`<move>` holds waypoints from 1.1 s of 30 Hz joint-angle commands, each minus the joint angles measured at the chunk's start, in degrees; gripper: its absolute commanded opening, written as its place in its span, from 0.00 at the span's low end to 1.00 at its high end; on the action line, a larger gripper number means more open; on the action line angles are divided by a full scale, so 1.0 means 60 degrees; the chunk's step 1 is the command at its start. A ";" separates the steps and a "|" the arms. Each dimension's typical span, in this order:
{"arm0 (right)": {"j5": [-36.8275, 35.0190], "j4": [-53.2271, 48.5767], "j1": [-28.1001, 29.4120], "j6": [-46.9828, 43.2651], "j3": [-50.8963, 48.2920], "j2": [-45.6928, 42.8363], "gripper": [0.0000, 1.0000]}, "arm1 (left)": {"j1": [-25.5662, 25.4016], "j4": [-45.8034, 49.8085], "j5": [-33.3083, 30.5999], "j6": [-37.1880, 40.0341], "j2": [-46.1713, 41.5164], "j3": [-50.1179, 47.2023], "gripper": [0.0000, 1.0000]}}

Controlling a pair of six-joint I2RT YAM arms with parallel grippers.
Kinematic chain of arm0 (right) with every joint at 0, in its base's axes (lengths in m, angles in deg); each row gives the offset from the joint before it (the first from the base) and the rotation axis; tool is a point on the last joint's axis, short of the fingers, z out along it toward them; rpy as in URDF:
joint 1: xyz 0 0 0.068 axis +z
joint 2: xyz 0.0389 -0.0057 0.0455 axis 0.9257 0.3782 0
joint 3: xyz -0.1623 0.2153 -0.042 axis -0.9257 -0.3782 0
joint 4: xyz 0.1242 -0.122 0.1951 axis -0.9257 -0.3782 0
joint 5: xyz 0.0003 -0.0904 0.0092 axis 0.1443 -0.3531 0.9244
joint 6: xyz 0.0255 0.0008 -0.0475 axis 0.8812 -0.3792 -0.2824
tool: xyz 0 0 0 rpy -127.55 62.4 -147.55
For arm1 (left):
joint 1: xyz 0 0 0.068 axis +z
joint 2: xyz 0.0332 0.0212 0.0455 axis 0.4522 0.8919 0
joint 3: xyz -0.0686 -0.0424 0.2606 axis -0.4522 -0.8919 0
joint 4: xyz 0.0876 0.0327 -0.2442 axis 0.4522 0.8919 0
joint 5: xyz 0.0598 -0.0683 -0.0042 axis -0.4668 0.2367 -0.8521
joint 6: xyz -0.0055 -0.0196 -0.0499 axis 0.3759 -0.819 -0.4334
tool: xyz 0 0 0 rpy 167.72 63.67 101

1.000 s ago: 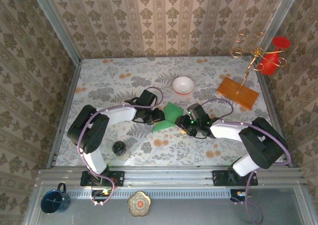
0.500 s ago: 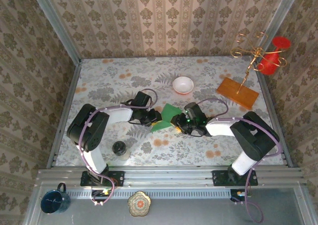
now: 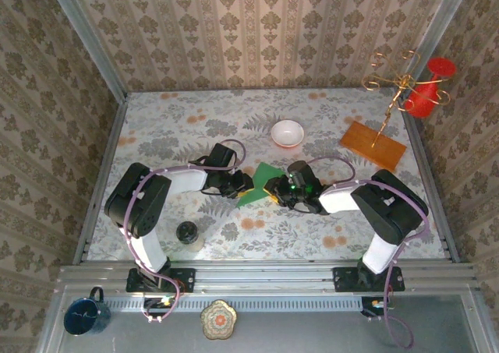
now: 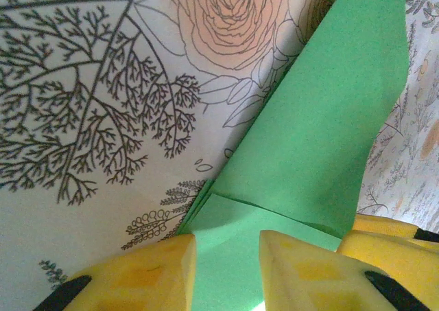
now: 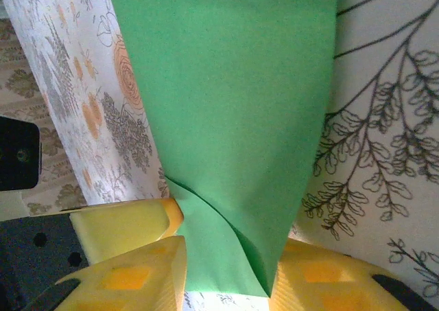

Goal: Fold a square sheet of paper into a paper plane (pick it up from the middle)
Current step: Fold the wing for the fifth time at the center of the table.

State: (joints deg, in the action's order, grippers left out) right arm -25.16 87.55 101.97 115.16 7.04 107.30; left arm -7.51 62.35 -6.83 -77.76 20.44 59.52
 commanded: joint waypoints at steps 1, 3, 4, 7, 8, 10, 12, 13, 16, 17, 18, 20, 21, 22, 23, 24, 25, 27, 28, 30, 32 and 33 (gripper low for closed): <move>-0.0338 0.0466 0.0059 0.0398 -0.0270 0.0034 0.35 | 0.0078 0.0225 -0.0018 -0.0158 0.0158 -0.0232 0.32; -0.0382 0.0493 0.0058 0.0457 -0.0303 0.0034 0.33 | 0.0078 0.0216 -0.0018 -0.0173 0.0132 -0.0224 0.32; -0.0397 0.0543 0.0059 0.0494 -0.0318 0.0045 0.31 | 0.0078 0.0215 -0.0018 -0.0177 0.0106 -0.0224 0.32; -0.0474 0.0548 0.0058 0.0557 -0.0361 0.0034 0.27 | 0.0078 0.0244 -0.0004 -0.0159 0.0020 -0.0202 0.33; -0.0499 0.0554 0.0058 0.0561 -0.0361 0.0034 0.25 | 0.0078 0.0241 0.0009 -0.0144 -0.0028 -0.0188 0.33; -0.0525 0.0559 0.0058 0.0561 -0.0363 -0.0007 0.20 | 0.0078 0.0259 -0.0015 -0.0087 -0.0167 -0.0173 0.33; -0.0574 0.0537 0.0058 0.0568 -0.0378 -0.0089 0.14 | 0.0063 0.0273 -0.0078 0.0043 -0.0388 -0.0151 0.34; -0.0587 0.0493 0.0061 0.0532 -0.0378 -0.0155 0.11 | 0.0042 0.0266 -0.0187 0.0169 -0.0563 -0.0157 0.34; -0.0707 0.0149 0.0058 0.0388 -0.0363 -0.0467 0.05 | -0.0144 0.0373 -0.0752 0.0741 -0.1176 -0.0144 0.38; -0.0771 -0.0027 0.0047 0.0337 -0.0363 -0.0626 0.03 | -0.0217 0.0412 -0.0942 0.0994 -0.1366 -0.0129 0.38; -0.0830 -0.0190 0.0043 0.0299 -0.0363 -0.0766 0.03 | -0.0289 0.0459 -0.1144 0.1218 -0.1549 -0.0129 0.39; -0.0948 -0.0547 0.0003 0.0239 -0.0399 -0.1111 0.02 | -0.0501 0.0572 -0.1643 0.1839 -0.1883 -0.0129 0.41; -0.0978 -0.0661 -0.0035 0.0238 -0.0427 -0.1257 0.02 | -0.0617 0.0581 -0.1833 0.2144 -0.1994 -0.0136 0.43; -0.0986 -0.0783 -0.0080 0.0235 -0.0469 -0.1447 0.02 | -0.0747 0.0588 -0.2061 0.2541 -0.2110 -0.0143 0.47; -0.1000 -0.0912 -0.0131 0.0240 -0.0493 -0.1596 0.02 | -0.0883 0.0596 -0.2244 0.2864 -0.2186 -0.0129 0.49; -0.1001 -0.1102 -0.0194 0.0238 -0.0509 -0.1766 0.02 | -0.1032 0.0596 -0.2450 0.3201 -0.2274 -0.0115 0.52; -0.0996 -0.1272 -0.0254 0.0238 -0.0522 -0.1959 0.02 | -0.1174 0.0561 -0.2654 0.3583 -0.2341 -0.0113 0.55; -0.1005 -0.1539 -0.0366 0.0253 -0.0564 -0.2282 0.02 | -0.1468 0.0341 -0.2982 0.4252 -0.2434 -0.0163 0.59; -0.1016 -0.1673 -0.0429 0.0280 -0.0582 -0.2436 0.02 | -0.1595 0.0170 -0.3108 0.4598 -0.2489 -0.0218 0.60; -0.1001 -0.1856 -0.0562 0.0360 -0.0651 -0.2711 0.02 | -0.1805 -0.0238 -0.3238 0.5188 -0.2537 -0.0364 0.63; -0.1001 -0.1975 -0.0693 0.0468 -0.0721 -0.2933 0.02 | -0.2004 -0.0697 -0.3285 0.5738 -0.2530 -0.0497 0.64; -0.0987 -0.2049 -0.0753 0.0508 -0.0729 -0.2996 0.02 | -0.2119 -0.0934 -0.3285 0.6088 -0.2508 -0.0569 0.64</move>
State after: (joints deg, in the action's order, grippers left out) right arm -29.29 79.09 98.28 117.61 3.46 91.15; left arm -19.07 60.88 -23.94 -50.35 6.73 57.42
